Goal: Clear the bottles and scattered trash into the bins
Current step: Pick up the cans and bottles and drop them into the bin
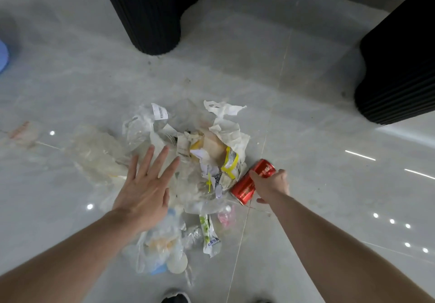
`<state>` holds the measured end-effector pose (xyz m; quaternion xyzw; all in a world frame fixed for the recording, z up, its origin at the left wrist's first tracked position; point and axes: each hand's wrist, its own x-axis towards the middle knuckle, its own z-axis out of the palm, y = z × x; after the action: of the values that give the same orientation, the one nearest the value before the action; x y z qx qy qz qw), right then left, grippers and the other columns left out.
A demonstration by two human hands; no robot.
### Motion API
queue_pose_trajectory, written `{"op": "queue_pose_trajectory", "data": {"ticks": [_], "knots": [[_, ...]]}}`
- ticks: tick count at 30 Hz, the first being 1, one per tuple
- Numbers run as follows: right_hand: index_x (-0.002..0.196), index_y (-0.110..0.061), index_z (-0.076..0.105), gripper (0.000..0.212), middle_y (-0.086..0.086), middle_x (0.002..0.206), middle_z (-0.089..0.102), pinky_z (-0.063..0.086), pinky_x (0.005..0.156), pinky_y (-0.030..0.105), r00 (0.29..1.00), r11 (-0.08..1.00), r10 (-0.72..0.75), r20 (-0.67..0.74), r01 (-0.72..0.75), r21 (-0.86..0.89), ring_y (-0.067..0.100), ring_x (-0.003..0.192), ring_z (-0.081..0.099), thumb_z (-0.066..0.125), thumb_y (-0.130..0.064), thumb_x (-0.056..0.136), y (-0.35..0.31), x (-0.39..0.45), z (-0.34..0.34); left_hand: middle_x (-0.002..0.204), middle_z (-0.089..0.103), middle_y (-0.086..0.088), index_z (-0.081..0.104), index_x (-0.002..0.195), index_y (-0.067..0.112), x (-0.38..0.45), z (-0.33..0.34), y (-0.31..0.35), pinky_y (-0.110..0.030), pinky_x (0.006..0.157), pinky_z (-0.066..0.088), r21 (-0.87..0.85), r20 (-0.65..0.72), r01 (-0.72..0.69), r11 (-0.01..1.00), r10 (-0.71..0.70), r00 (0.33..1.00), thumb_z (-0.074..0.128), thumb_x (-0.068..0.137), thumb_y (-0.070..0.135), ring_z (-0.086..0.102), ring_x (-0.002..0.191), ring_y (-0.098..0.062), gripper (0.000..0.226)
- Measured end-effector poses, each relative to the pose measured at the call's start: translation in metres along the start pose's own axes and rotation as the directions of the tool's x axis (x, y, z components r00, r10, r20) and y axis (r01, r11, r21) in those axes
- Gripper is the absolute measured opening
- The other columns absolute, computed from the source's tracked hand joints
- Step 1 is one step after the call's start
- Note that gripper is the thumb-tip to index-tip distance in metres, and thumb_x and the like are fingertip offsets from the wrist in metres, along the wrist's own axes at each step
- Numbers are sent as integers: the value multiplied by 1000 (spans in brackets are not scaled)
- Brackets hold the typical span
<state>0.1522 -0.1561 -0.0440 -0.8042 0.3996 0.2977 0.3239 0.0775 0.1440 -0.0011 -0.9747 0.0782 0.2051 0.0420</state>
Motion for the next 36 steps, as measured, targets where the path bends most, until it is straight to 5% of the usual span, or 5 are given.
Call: {"op": "queue_pose_trajectory", "data": {"ticks": [7, 12, 19, 24, 36], "knots": [[147, -21, 26, 85, 11, 121, 57, 55, 87, 45, 991, 971, -130, 7, 129, -199, 39, 104, 63, 72, -40, 77, 16, -34, -21, 165, -25, -7, -10, 157, 26, -11, -34, 9, -59, 123, -5, 18, 31, -3, 1000, 2, 1000, 41, 95, 36, -25, 150, -37, 81], [149, -30, 25, 84, 4, 127, 49, 50, 85, 39, 949, 885, -295, 113, 316, -343, 34, 104, 62, 71, -28, 78, 18, -117, -96, 163, -31, -6, -7, 157, 23, -63, -110, 18, -58, 121, -11, 27, 85, 21, 999, -23, 996, 38, 97, 36, -31, 148, -35, 76], [139, -32, 35, 72, 1, 122, 51, 51, 82, 40, 915, 845, -377, 141, 402, -353, 35, 99, 64, 69, -22, 77, -22, -278, -224, 161, 31, -15, 58, 141, 12, -161, -274, 22, -62, 117, 13, 34, 88, -4, 999, 1, 996, 78, 63, 26, 20, 150, -45, 81], [122, -35, 38, 53, -4, 106, 50, 53, 72, 40, 882, 830, -447, 151, 472, -298, 32, 92, 64, 66, -25, 79, -50, -407, -308, 163, -28, -6, 9, 162, 22, -229, -410, 35, -56, 119, -18, -59, 145, 42, 997, -33, 989, 46, 91, 27, -33, 147, -36, 80], [111, -35, 41, 53, -11, 106, 56, 50, 73, 37, 846, 832, -534, -16, 522, -187, 23, 92, 59, 74, -26, 71, -81, -612, -433, 162, -33, -6, -3, 161, 24, -348, -596, 28, -57, 121, -12, -119, 139, 0, 993, 17, 990, 44, 96, 29, -32, 147, -36, 81]]}}
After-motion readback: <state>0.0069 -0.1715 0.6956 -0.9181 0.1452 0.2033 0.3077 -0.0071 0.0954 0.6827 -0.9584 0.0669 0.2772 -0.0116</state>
